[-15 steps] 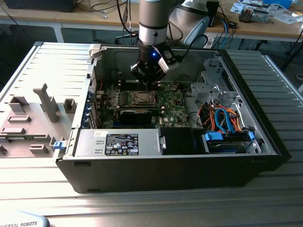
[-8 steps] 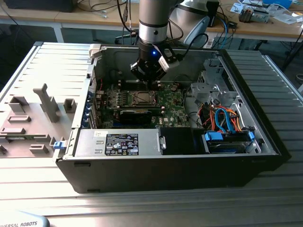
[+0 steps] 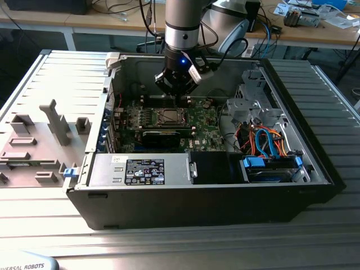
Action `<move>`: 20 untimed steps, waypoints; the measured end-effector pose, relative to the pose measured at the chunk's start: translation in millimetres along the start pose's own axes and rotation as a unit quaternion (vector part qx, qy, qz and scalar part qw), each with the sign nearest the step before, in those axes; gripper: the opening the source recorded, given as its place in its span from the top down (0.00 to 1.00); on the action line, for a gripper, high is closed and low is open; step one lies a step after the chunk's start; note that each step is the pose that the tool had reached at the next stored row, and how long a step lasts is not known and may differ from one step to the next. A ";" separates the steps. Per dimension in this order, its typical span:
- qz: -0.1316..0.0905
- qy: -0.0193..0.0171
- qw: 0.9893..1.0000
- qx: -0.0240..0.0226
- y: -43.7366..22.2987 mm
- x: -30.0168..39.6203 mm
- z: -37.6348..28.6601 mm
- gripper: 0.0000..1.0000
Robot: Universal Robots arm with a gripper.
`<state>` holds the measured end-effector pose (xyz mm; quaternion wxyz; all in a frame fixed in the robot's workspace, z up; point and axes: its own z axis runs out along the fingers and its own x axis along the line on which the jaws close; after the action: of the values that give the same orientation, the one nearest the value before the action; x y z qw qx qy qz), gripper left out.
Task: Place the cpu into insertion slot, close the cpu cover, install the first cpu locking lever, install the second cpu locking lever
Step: 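Install the second cpu locking lever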
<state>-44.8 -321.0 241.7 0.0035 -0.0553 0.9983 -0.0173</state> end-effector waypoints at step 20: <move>0.001 -0.008 0.997 -0.071 -0.5 0.1 0.0 0.89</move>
<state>-44.8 -321.5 241.7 0.0074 -0.0549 0.9970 0.0536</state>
